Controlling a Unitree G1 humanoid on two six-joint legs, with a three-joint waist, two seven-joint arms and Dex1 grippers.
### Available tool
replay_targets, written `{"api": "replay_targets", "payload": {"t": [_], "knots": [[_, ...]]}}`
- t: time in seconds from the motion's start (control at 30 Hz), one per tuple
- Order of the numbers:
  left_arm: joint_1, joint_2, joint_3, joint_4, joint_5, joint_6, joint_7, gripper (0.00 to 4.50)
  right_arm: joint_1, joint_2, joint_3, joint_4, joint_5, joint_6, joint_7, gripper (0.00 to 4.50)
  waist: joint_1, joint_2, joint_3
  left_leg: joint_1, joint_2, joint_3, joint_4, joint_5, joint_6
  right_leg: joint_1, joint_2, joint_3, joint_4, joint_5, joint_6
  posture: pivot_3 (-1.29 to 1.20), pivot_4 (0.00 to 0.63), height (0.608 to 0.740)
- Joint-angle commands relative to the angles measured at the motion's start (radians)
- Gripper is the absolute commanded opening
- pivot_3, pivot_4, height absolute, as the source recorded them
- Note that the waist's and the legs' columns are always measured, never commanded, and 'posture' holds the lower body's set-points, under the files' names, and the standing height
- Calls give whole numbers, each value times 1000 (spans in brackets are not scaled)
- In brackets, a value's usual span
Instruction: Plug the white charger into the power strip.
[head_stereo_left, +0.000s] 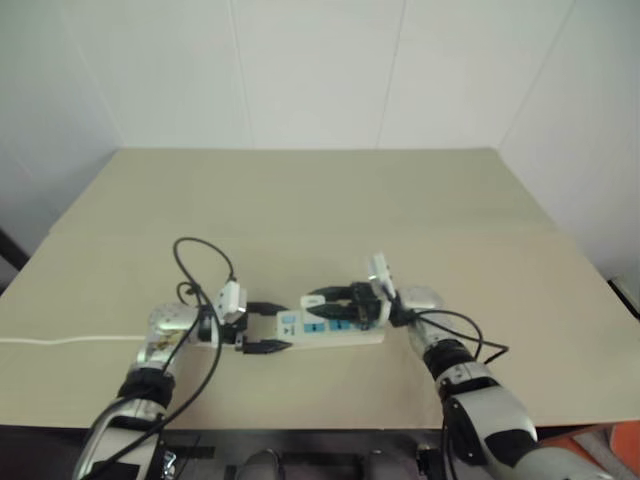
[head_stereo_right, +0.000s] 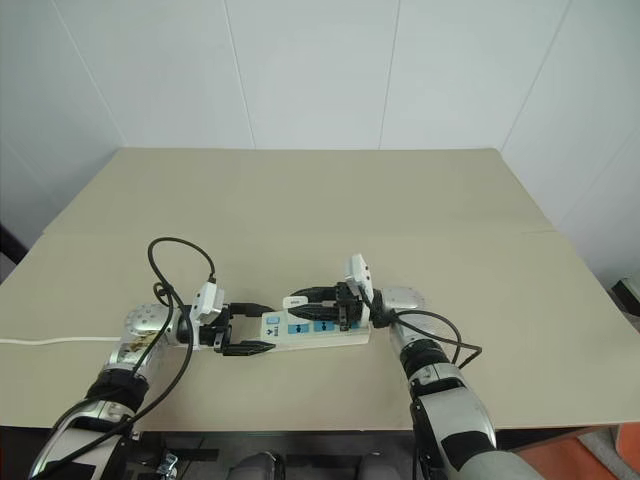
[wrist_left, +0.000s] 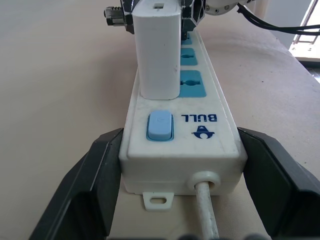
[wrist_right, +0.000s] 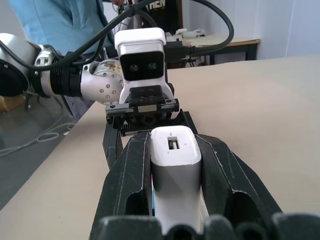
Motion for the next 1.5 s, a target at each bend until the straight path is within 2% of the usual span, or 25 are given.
{"api": "replay_targets", "payload": {"t": [0.03, 0.2, 0.43, 0.87, 1.2, 1.43, 1.5], "knots": [[11, 10, -17, -16, 16, 7, -14, 3222, 27, -11, 57, 65, -91, 0, -4, 1126, -1, 0, -2, 0, 0, 0, 0, 0, 0, 0, 0, 0, 0, 0, 0, 0, 150, 740], [12, 9, -17, -18, 14, 8, -13, 3222, 15, -9, 56, 102, -95, 57, -4, 1126, -2, -1, -6, 1, 0, 0, 0, 0, 0, 1, 0, 0, 0, 0, 0, 0, 150, 740], [14, 9, -18, -20, 14, 9, -11, 3222, 20, -14, 71, 125, -121, 37, -12, 1126, -4, -1, -8, 2, 0, 0, 0, 0, 0, 1, 0, 0, 0, 0, 0, 0, 150, 740], [18, 6, -18, -19, 18, 3, -6, 3222, 43, -18, 74, 125, -139, -91, 0, 1126, -9, -1, -10, 4, 0, 0, -1, 0, 0, 3, 0, 1, 0, 0, 0, 0, 150, 740], [18, 2, -20, -17, 18, 3, -4, 3222, 23, -18, 68, 130, -140, -31, 20, 4471, -9, -4, -12, 4, 0, 0, -1, 0, 0, 3, 0, 0, 0, 0, -1, 0, 150, 740], [14, 0, -19, -13, 19, 0, -1, 3222, 23, -30, 58, 122, -132, -39, 36, 4471, -7, -4, -12, 4, 0, 0, -1, 0, 0, 3, 0, 0, 0, -1, -1, 0, 150, 740], [7, -1, -14, -22, -1, 57, -7, 3222, 28, -32, 50, 110, -128, -63, 22, 4471, -6, -4, -12, 4, 0, 0, -1, 0, 0, 3, 0, 1, 0, -1, -1, 0, 150, 740]]}}
